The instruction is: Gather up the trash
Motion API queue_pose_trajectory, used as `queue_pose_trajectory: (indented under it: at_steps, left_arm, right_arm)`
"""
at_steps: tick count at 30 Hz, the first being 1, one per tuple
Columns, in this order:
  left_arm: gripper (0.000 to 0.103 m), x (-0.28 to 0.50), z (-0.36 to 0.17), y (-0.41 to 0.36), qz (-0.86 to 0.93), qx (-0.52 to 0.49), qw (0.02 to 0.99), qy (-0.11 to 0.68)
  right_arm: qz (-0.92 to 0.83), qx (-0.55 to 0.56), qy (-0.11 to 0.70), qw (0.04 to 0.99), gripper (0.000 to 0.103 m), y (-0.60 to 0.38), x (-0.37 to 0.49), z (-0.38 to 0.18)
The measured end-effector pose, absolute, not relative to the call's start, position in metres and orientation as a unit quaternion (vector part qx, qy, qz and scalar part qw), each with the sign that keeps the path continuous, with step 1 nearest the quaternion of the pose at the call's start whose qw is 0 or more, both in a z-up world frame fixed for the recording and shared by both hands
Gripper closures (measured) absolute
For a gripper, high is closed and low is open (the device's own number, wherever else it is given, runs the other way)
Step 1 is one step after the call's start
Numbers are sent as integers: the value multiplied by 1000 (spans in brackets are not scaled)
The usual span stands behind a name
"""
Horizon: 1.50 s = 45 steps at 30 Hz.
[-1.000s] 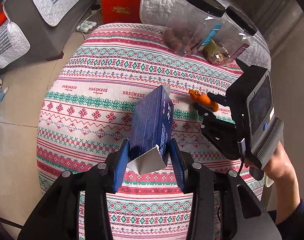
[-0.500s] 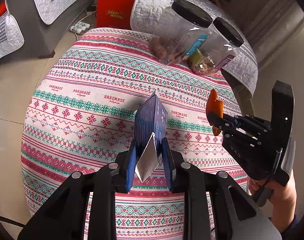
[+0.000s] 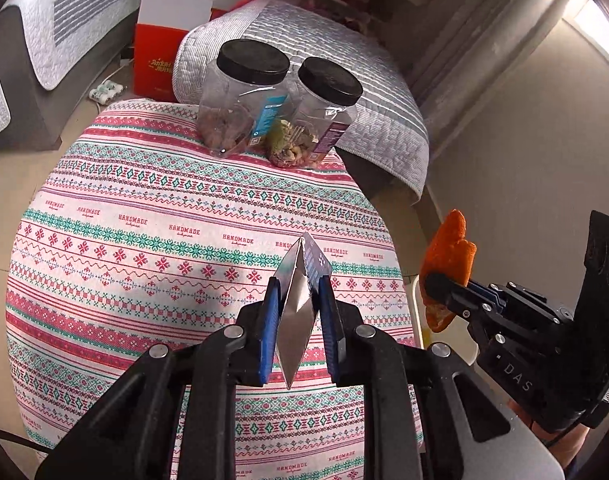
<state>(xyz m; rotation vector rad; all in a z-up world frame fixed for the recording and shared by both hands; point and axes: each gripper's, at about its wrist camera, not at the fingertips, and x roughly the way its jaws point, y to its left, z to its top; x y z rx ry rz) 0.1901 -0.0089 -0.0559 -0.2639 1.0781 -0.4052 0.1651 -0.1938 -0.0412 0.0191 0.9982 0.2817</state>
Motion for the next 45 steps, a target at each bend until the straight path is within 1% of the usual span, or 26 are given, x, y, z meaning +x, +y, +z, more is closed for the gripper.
queue_pose_trajectory:
  at_steps: [5, 13, 17, 24, 31, 34, 35, 36, 37, 38, 39, 41, 42, 45]
  left_arm:
    - [83, 170, -45, -47, -213, -120, 835, 493]
    - [83, 143, -53, -104, -246, -136, 830, 481]
    - [83, 137, -52, -128, -266, -142, 826, 476]
    - [83, 127, -58, -168, -290, -150, 814, 480]
    - [83, 129, -73, -224, -311, -164, 793, 497]
    - [80, 135, -81, -250, -323, -174, 785, 500]
    - [73, 138, -83, -260, -332, -176, 781, 498]
    - [64, 140, -86, -270, -341, -173, 779, 497]
    - [60, 143, -91, -279, -341, -165, 780, 497]
    - [58, 144, -96, -285, -334, -158, 784, 499]
    - [54, 145, -102, -289, -328, -151, 785, 503]
    - [53, 146, -111, -289, -323, -151, 781, 512]
    - [50, 147, -114, -286, -323, -153, 779, 516]
    - [48, 143, -113, -272, -312, -138, 788, 513]
  right_arm:
    - [117, 64, 457, 879, 93, -235, 130, -28]
    - [85, 128, 443, 883, 93, -296, 91, -24]
    - [51, 144, 461, 874, 93, -332, 85, -35]
    - [14, 185, 445, 876, 93, -392, 67, -34]
    - [-29, 209, 469, 858, 93, -432, 63, -52]
    - [-52, 211, 479, 850, 92, -445, 63, -59]
    - [-60, 212, 482, 848, 87, -450, 65, -62]
    - [-74, 211, 487, 844, 80, -454, 67, -65]
    - [-89, 210, 493, 839, 58, -459, 69, -68]
    - [-104, 210, 495, 837, 49, -464, 70, -70]
    - [-115, 211, 492, 837, 48, -467, 69, -70]
    - [-117, 223, 491, 834, 48, -471, 67, -70]
    - [-112, 227, 489, 835, 48, -470, 66, -70]
    - [-105, 216, 484, 842, 45, -465, 66, -65]
